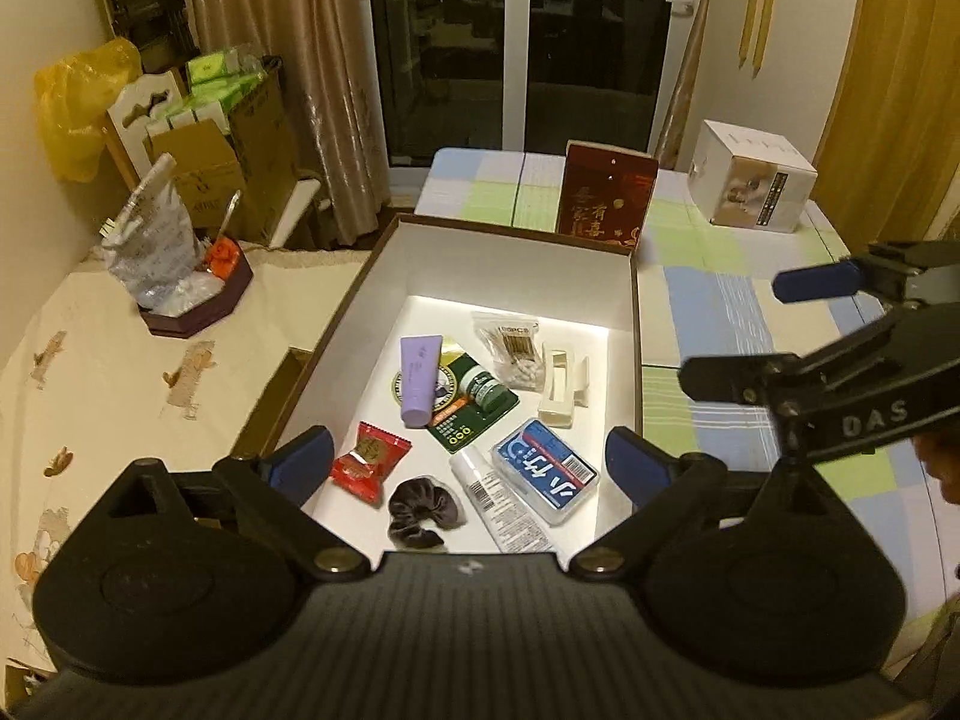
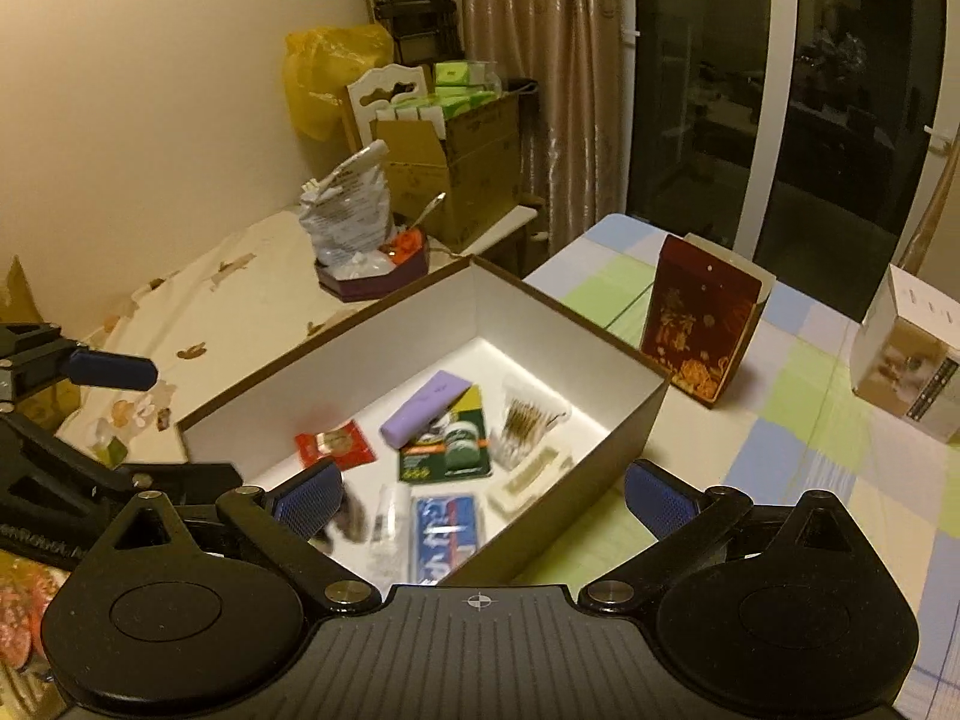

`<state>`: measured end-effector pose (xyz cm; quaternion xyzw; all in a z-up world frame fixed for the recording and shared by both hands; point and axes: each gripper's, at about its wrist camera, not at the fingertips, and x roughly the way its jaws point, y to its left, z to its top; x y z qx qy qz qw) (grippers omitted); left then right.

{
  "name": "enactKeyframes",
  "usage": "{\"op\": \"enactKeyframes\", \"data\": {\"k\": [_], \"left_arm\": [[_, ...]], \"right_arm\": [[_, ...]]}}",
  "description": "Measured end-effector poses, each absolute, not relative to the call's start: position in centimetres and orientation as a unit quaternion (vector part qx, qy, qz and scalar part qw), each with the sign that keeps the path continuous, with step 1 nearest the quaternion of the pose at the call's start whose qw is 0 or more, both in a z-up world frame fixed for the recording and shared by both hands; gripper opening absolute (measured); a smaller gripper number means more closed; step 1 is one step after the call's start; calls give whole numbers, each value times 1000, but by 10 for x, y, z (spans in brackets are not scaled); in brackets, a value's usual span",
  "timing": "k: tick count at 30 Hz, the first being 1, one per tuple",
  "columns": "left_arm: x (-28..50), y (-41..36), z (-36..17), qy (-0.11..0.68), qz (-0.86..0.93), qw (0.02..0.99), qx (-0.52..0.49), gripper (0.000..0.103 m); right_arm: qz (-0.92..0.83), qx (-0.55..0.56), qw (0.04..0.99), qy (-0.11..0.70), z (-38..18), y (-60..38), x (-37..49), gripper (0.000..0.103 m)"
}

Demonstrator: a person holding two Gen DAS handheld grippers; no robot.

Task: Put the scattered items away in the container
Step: 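Withdraw both open tools from the box toward the lip balm and pill bottle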

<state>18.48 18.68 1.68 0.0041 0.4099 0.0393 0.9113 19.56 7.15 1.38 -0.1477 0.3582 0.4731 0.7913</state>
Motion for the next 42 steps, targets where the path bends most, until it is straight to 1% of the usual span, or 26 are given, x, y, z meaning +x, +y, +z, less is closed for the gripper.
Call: {"op": "enactKeyframes", "data": {"k": [3,8,18,35,42], "left_arm": [[170,181,25,405,46,913,21,96],[145,174,37,404,47,913,20,96],[103,152,42,413,53,909,14,96],[48,122,34,410,86,907,-31,96],[38,102,23,421,87,902,-33,96]], "right_arm": [[476,-142,787,365,21,60,183,103],[476,-145,789,361,31,45,160,103],[462,-143,799,357,38,12,124,103],[434,-136,818,351,36,-44,73,103],[424,-127,816,370,27,-67,67,103]]}}
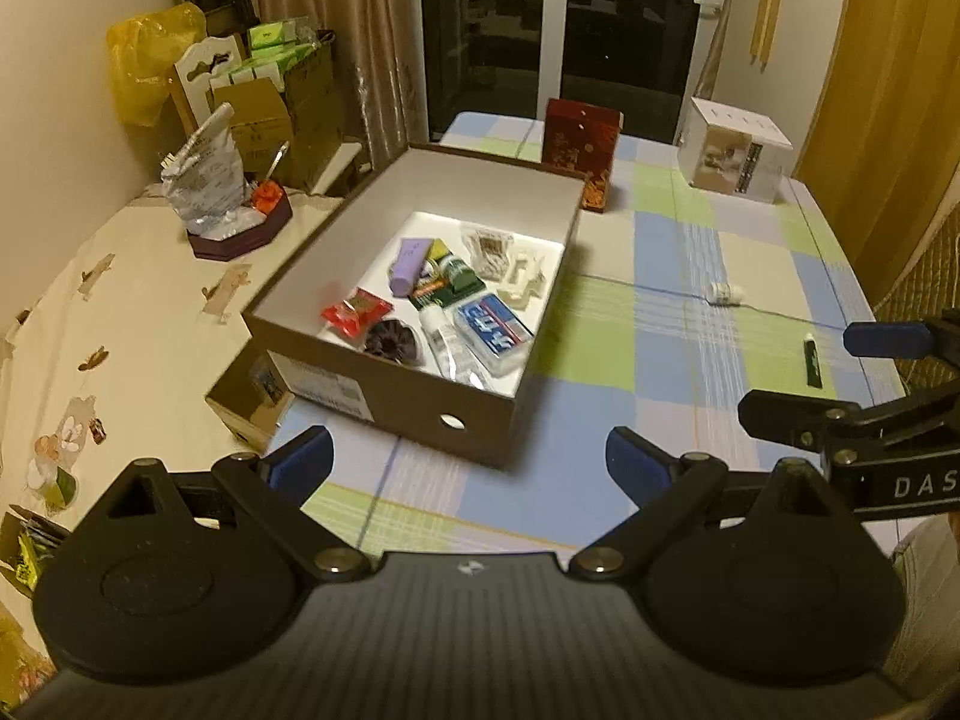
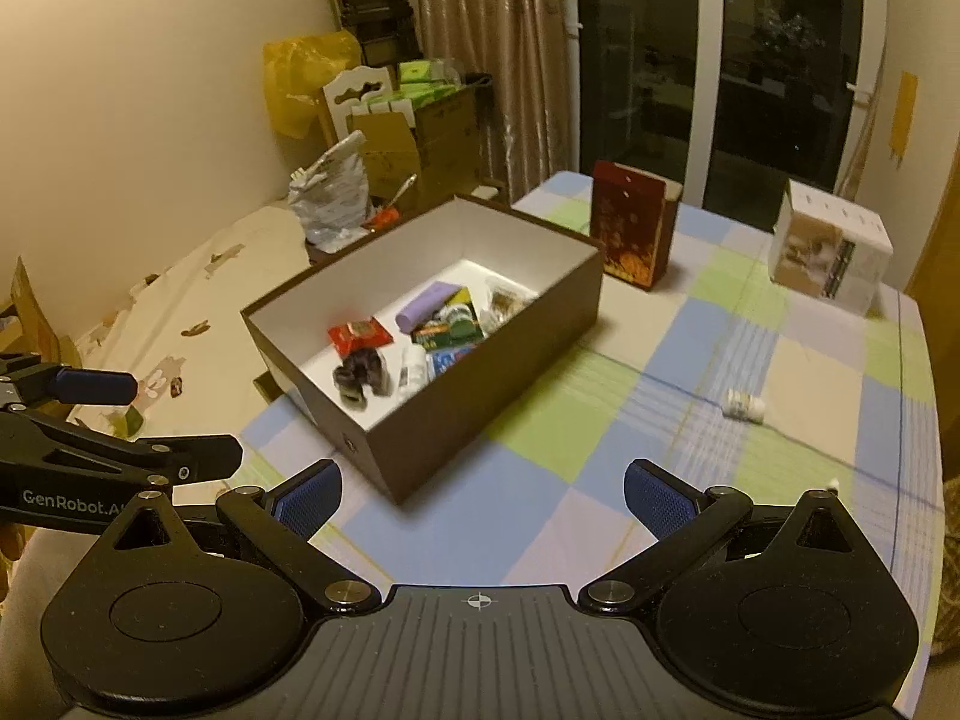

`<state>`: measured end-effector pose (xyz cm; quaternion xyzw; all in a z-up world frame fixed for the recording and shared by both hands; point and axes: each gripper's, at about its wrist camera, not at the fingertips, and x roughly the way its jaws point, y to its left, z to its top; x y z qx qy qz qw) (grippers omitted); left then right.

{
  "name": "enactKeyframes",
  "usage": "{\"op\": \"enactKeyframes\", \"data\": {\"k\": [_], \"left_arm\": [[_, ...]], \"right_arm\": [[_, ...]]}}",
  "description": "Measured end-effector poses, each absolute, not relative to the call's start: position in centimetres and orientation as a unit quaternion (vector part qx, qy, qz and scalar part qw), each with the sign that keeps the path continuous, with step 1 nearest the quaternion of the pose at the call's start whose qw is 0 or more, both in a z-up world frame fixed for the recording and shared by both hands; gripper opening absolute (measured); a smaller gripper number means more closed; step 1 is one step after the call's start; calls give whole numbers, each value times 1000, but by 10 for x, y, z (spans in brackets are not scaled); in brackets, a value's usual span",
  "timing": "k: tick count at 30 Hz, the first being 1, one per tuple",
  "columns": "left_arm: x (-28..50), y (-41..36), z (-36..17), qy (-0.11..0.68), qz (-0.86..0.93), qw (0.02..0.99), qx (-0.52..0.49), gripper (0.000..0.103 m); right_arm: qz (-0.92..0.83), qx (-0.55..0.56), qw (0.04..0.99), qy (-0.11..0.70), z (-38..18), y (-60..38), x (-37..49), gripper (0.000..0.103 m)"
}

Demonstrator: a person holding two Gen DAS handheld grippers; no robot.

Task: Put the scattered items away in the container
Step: 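Withdraw both open tools from the box toward the lip balm and pill bottle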

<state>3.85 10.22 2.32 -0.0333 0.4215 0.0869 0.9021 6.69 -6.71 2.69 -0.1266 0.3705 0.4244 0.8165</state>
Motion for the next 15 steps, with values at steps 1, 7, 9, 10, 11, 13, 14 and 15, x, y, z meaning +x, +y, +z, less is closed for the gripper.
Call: {"op": "enactKeyframes", "data": {"k": [1,7,9,10,11,13,14,15], "left_arm": [[38,100,21,424,85,901,-34,96],[39,86,8,438,78,895,-31,96],[42,82,5,441,73,894,-30,96],[44,79,4,442,71,894,-28,96],[45,76,3,443,69,894,-26,96],[50,69,0,445,62,893,-23,96],[53,66,-3,446,58,893,-22,96],[57,62,-5,447,54,893,-20,96]], "right_arm": [[421,-125,817,373,25,-71,67,103],[402,-108,820,393,13,-93,73,103],[395,-105,822,397,11,-100,75,103],[390,-104,824,397,10,-103,76,103],[387,-103,826,398,9,-106,77,103],[377,-101,830,398,5,-115,80,103],[371,-99,834,397,4,-120,82,103],[366,-98,837,396,3,-124,83,103]]}}
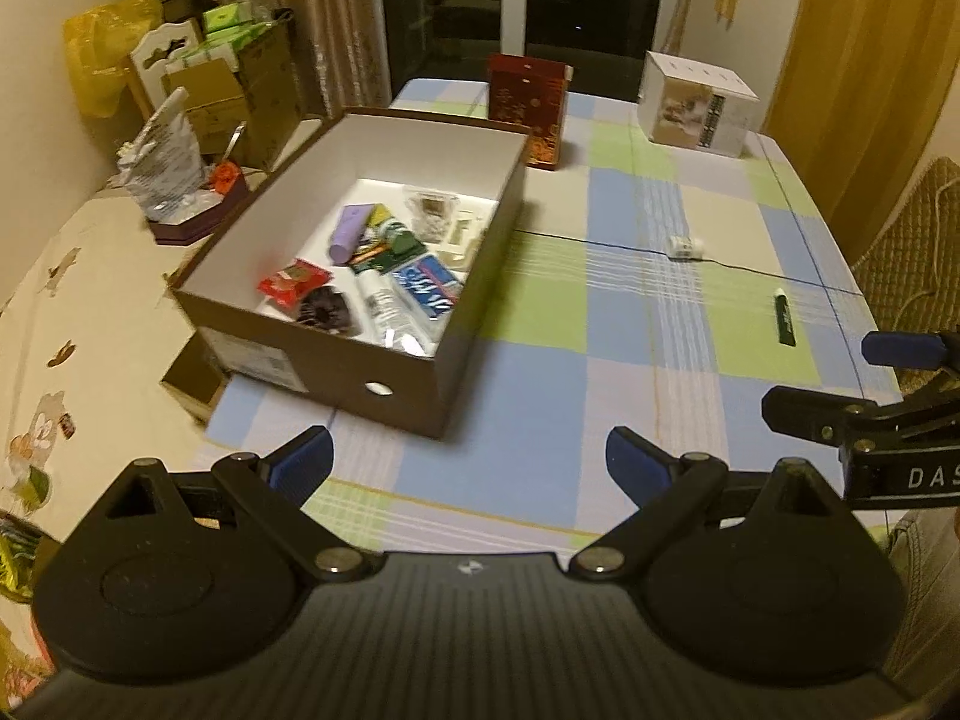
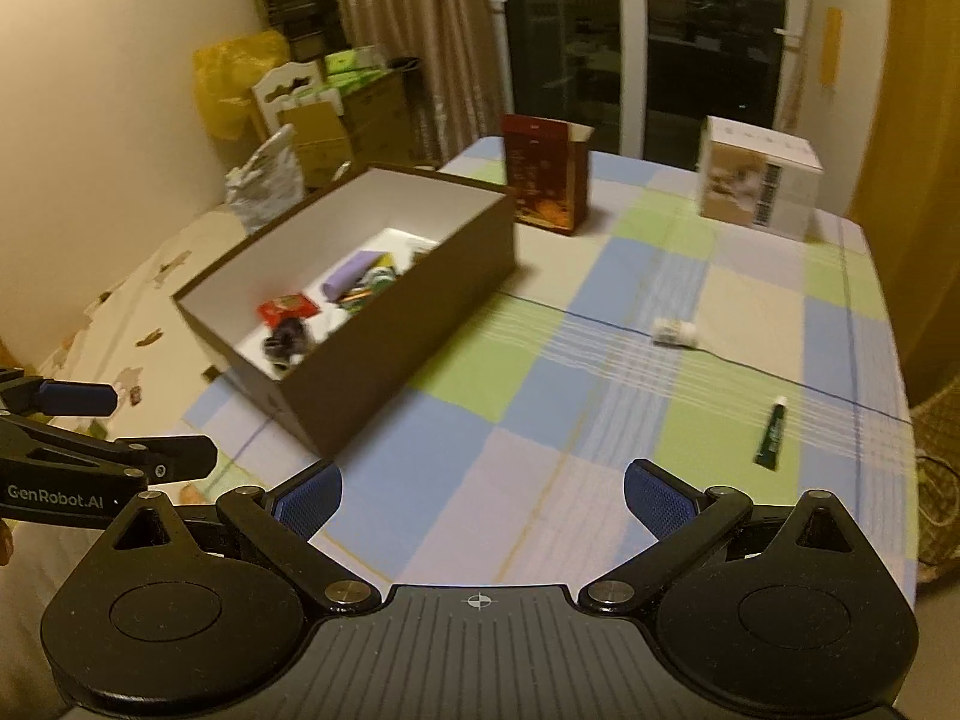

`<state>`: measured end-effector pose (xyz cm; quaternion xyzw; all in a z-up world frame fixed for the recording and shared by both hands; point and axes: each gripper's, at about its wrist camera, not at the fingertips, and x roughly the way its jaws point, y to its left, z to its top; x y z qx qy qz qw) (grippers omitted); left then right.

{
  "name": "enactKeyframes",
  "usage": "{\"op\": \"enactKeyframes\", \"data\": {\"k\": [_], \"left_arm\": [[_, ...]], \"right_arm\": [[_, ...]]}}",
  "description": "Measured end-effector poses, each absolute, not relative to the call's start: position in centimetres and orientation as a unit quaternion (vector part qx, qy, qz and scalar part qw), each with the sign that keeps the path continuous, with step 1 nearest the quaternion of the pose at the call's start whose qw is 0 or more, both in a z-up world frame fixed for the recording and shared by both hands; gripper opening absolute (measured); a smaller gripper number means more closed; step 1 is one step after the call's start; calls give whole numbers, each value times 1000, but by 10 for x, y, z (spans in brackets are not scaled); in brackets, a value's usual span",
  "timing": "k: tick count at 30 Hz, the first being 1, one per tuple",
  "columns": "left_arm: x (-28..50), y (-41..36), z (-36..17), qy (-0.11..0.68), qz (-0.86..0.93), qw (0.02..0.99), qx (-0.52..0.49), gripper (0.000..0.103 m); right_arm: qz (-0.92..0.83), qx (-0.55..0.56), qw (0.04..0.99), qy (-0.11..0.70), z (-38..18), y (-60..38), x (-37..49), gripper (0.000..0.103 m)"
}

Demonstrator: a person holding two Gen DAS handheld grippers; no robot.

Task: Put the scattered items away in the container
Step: 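Withdraw both open tools from the box toward the lip balm and pill bottle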

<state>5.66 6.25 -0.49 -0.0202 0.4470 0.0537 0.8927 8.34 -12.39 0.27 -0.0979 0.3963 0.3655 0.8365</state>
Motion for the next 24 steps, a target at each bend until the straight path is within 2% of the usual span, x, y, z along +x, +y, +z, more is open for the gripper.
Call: {"op": "enactKeyframes", "data": {"k": [15,24], "left_arm": [[133,-10,-56,470,-33,882,29,96],[182,-27,-81,467,-71,881,32,95]], "right_arm": [[251,-47,877,408,-31,-205,128,103],[219,-43,875,429,-62,-215,164,103]]}}
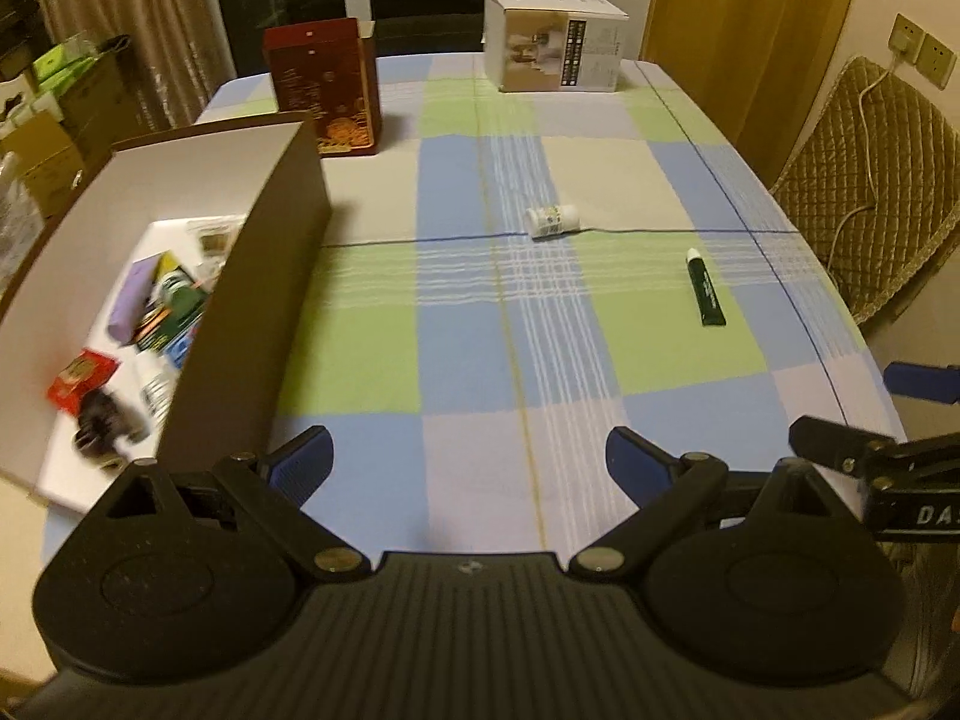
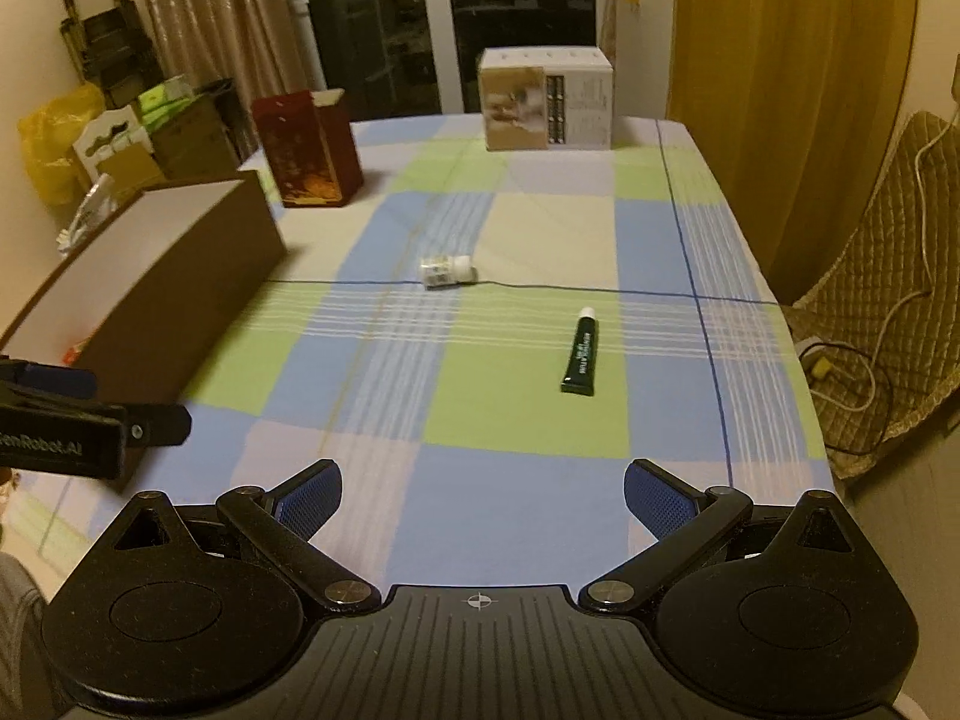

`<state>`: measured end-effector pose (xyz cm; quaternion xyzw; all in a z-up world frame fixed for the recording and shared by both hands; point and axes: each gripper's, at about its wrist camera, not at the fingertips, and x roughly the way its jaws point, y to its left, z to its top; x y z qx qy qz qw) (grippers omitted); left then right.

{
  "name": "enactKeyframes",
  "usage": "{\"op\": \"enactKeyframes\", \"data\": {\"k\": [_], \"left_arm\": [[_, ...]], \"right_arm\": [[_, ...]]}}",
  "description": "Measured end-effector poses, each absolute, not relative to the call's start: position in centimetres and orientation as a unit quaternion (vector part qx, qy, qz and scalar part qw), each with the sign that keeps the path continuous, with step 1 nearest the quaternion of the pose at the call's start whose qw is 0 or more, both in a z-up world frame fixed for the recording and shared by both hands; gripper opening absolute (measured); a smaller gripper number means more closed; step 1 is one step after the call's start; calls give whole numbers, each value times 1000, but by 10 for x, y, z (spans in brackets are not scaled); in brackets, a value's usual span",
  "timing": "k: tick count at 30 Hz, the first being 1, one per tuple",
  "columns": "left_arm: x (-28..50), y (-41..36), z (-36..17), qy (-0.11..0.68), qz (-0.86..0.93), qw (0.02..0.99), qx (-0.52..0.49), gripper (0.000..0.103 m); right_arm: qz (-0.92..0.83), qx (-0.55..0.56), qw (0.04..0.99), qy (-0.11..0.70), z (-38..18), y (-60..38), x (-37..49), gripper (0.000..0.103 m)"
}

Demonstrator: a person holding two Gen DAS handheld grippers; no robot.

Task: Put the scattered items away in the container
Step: 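Withdraw both open tools from the box toward the lip balm and pill bottle, then close right tool on the green lip balm while left tool grips the white pill bottle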

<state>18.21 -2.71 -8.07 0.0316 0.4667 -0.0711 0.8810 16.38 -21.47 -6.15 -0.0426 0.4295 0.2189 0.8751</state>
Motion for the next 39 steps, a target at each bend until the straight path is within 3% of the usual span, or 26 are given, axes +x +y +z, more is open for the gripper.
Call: {"op": "enactKeyframes", "data": {"k": [6,21,22,23,24,31,32,34,39], "left_arm": [[211,-39,-103,478,-80,873,50,95],[293,-70,-152,490,-135,855,105,95],[297,-71,-153,487,-138,856,106,95],[301,-70,-154,484,-138,858,108,95],[304,-71,-155,481,-138,859,110,95],[323,-74,-163,470,-152,862,115,94],[325,-75,-165,467,-155,862,120,94],[329,-78,-167,461,-159,863,133,94],[342,-82,-174,451,-173,863,146,94]], "right_arm": [[194,-60,877,436,-86,-214,197,103],[178,22,853,490,-126,-229,296,103],[178,22,853,490,-127,-228,301,97],[180,25,851,492,-130,-228,307,78],[181,30,849,495,-133,-228,312,71],[176,33,854,488,-146,-226,336,71],[177,30,854,488,-148,-225,338,69],[179,22,852,491,-154,-222,342,53],[180,1,859,480,-162,-216,347,50]]}}
